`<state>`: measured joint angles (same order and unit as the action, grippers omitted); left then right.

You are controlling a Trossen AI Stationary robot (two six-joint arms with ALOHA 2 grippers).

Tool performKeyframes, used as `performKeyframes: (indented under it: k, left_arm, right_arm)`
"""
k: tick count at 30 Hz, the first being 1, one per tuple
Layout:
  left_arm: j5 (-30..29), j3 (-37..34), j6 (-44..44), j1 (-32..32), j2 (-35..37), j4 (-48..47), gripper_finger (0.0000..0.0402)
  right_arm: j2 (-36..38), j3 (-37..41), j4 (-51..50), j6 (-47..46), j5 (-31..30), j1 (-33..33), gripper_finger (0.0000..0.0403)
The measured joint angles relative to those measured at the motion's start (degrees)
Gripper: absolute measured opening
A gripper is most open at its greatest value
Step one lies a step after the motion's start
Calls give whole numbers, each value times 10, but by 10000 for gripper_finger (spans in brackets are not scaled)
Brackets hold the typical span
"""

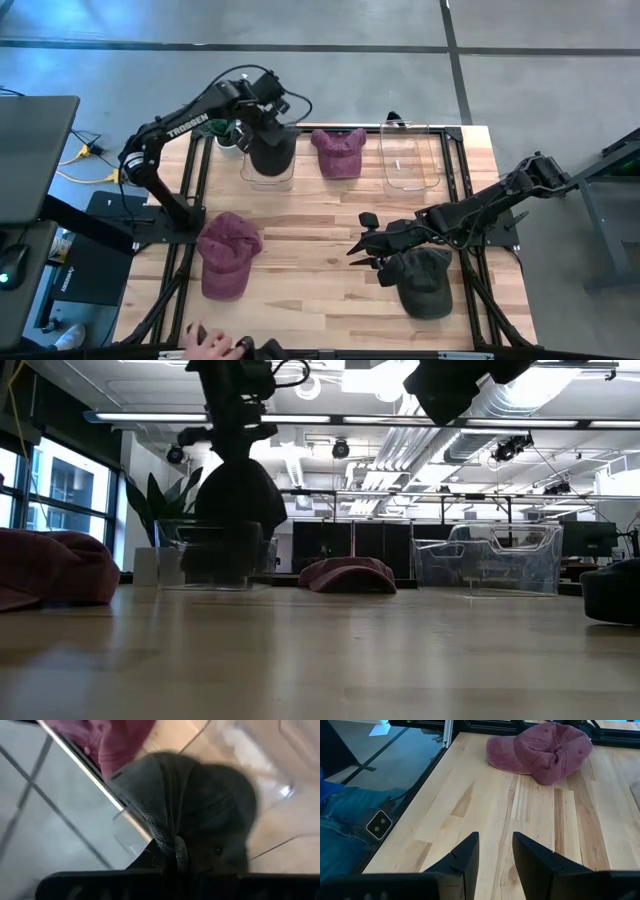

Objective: Pick & Place hat
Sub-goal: Put the left black cap into the left transparent bin, then put the top red cap into the right transparent bin

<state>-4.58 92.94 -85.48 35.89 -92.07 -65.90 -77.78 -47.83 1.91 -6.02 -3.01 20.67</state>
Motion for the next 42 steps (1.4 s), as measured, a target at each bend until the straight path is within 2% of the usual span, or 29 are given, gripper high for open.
performKeyframes:
  k: [5,10,18,23,30,34,38,40,42]
  left_arm:
    - [-70,-43,-41,-11,0,70,12]
    - [-119,-81,-12,-4,0,121,26]
    - [-94,-89,73,45,0,136,37]
    - [-68,-89,155,76,0,140,84]
    - [-123,-85,243,95,0,122,153]
    - [-109,-40,331,93,5,59,160]
    - [-83,17,468,78,5,8,160]
    - [-58,43,551,70,10,-6,160]
    - [2,59,614,61,13,-24,160]
  right_arm:
    - [0,0,0,-1,3,0,114]
    - [0,0,-1,-1,4,0,114]
    - [0,0,-1,-1,7,0,114]
    - [0,0,0,0,20,0,114]
    - [0,0,0,0,33,0,114]
    - [0,0,0,0,18,0,114]
    - [0,0,0,0,-24,-7,114]
    - [0,0,0,1,-49,-13,114]
    - [0,0,0,0,-64,-22,114]
